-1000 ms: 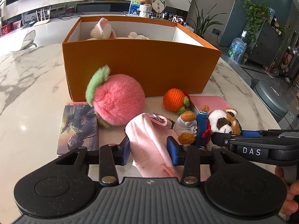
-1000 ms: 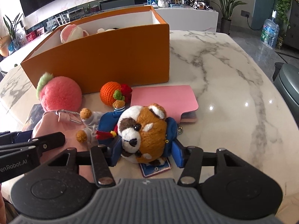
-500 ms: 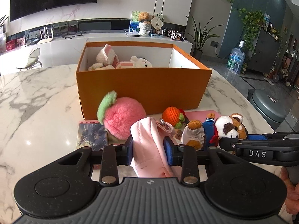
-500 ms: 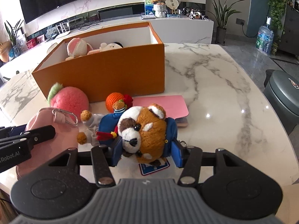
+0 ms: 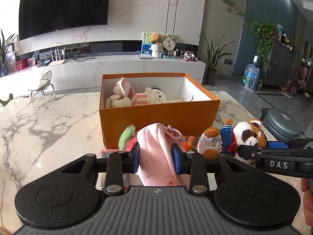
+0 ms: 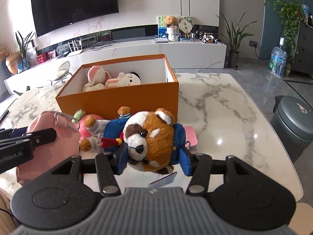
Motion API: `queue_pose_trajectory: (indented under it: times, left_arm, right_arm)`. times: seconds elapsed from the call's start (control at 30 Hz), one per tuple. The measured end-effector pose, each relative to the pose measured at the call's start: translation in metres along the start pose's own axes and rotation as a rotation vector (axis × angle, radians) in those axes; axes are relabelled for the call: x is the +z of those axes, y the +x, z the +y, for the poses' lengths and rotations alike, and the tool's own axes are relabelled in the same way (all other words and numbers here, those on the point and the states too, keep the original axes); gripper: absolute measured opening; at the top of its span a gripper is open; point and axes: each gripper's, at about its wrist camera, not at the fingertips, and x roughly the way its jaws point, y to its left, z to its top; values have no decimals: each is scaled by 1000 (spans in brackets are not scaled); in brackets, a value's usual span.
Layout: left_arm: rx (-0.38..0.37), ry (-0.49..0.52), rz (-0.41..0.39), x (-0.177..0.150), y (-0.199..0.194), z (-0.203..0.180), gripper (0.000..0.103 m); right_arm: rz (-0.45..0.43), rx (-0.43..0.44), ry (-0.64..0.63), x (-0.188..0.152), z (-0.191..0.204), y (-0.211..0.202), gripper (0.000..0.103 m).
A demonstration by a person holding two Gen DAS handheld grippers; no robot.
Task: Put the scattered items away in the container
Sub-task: 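Lift the pink bag and plush dog and carry both over the box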
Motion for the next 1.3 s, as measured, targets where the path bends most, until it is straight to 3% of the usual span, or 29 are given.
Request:
queue_pose_trajectory:
  times: [0.43,0.87,1.1,1.3]
  left_arm:
    - [19,33,-115,45,-13,6,37]
    - [42,62,-180,94,19,16,37]
    - [51,102,-171,121,59,27,37]
    - [58,147,-89,130,110,42,37]
  right_arm:
    - [-112,39,-21,43,10,-21,56]
    - [-164,75,-88,110,20,7,56]
    - [-115,98,-147,148,26,55,56]
    - [3,137,-187,169,31,115,56]
